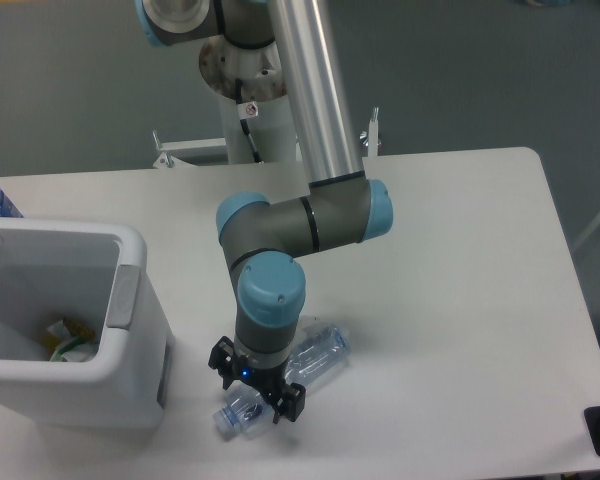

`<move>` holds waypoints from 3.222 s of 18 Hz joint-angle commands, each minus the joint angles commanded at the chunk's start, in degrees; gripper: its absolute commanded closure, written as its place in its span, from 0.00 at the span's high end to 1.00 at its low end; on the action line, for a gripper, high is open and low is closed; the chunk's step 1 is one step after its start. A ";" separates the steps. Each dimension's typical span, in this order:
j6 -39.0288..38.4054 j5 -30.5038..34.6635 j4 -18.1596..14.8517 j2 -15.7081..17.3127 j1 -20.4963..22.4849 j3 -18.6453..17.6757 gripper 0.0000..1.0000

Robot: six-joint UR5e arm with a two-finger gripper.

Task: Place the trash in the trash can
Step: 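Close the gripper around the bottle's neck end and grip it, then lift the bottle and carry it over the white trash bin, then open the gripper to drop the bottle into the bin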

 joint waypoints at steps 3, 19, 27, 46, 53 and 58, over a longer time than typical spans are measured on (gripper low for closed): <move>0.09 0.00 -0.18 0.08 0.00 -0.09 0.53; -7.28 -11.83 -0.26 8.87 6.32 2.98 0.18; -15.20 -27.75 -0.18 12.91 10.02 8.61 0.18; -23.20 -48.78 0.26 22.24 2.56 13.01 0.22; -22.77 -48.78 0.53 19.96 -2.45 12.83 0.31; -22.41 -48.69 0.70 18.63 -3.60 12.39 0.35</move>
